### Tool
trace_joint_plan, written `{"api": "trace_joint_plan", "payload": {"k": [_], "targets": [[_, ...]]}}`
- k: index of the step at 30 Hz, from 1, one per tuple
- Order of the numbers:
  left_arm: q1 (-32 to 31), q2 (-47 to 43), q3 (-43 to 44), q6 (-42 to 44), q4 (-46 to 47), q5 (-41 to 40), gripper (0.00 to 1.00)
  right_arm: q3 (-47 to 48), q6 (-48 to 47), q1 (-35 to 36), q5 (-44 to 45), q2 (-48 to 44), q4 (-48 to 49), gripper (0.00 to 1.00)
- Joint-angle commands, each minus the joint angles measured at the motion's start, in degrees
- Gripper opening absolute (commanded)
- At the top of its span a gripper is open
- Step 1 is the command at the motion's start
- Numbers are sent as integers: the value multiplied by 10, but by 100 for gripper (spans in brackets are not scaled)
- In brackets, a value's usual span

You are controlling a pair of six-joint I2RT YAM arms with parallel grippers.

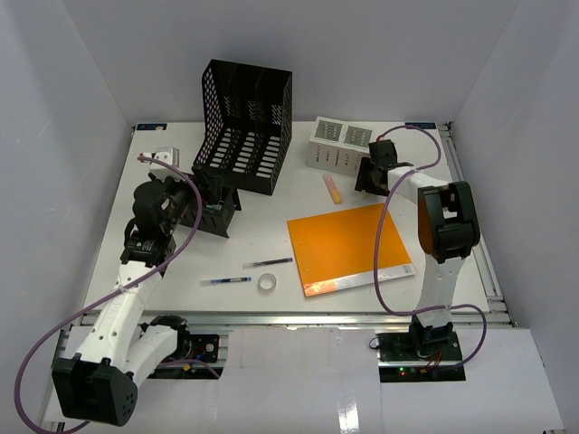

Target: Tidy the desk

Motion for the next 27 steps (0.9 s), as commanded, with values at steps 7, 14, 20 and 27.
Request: {"api": "trace_joint_plan", "payload": {"k": [7,14,20,27], "targets": [[2,-30,-52,-79,79,148,98,-31,-14,-6,51,0,40,50],[2,18,-108,-221,194,264,98,-63,-24,-31,32,-30,53,41],[-2,36,-148,-323,266,290,98,-83,-33,-74,-10,-43,56,30],[-52,61,-115,-346,233,261,98,-110,-67,-119,-124,-98,76,22]]}}
